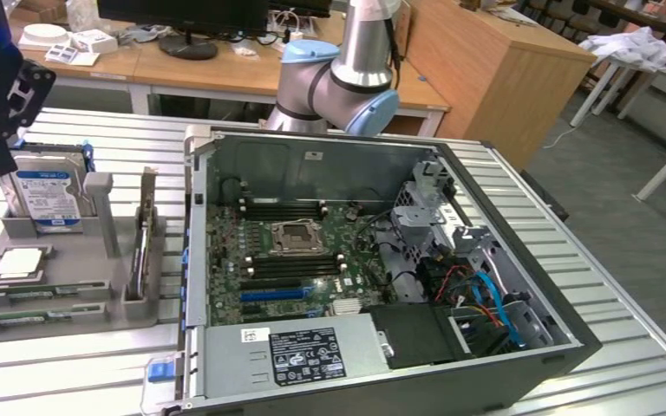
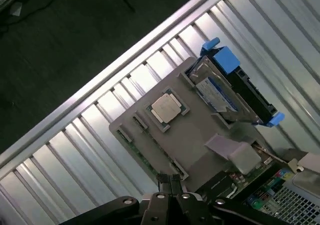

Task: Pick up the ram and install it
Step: 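Pick up the ram and move it above insertion slot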

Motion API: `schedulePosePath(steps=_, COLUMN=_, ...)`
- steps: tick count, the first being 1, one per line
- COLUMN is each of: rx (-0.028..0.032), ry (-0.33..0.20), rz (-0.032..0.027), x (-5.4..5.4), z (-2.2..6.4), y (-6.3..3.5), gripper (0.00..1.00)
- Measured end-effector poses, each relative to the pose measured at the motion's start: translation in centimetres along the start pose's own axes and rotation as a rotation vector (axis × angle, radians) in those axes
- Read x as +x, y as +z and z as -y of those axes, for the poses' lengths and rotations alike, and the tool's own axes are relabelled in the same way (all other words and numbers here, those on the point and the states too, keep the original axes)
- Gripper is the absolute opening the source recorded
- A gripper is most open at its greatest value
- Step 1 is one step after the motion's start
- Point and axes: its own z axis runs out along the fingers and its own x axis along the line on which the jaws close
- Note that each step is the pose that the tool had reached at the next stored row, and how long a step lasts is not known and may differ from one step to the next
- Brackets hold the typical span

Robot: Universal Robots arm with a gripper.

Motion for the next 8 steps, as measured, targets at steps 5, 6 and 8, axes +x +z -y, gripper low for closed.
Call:
schedulePosePath(steps=5, rx=-0.0003, ry=-0.097, rz=-0.0042, x=0.0, z=0.0, y=0.04, gripper=0.11)
schedulePosePath(steps=6, rx=-0.0004, ry=-0.115, rz=-0.0049, x=0.0, z=0.0, y=0.05, gripper=0.11)
schedulePosePath(steps=8, rx=-0.0004, ry=-0.15, rz=-0.0066, x=0.0, z=0.0, y=0.06, gripper=0.11)
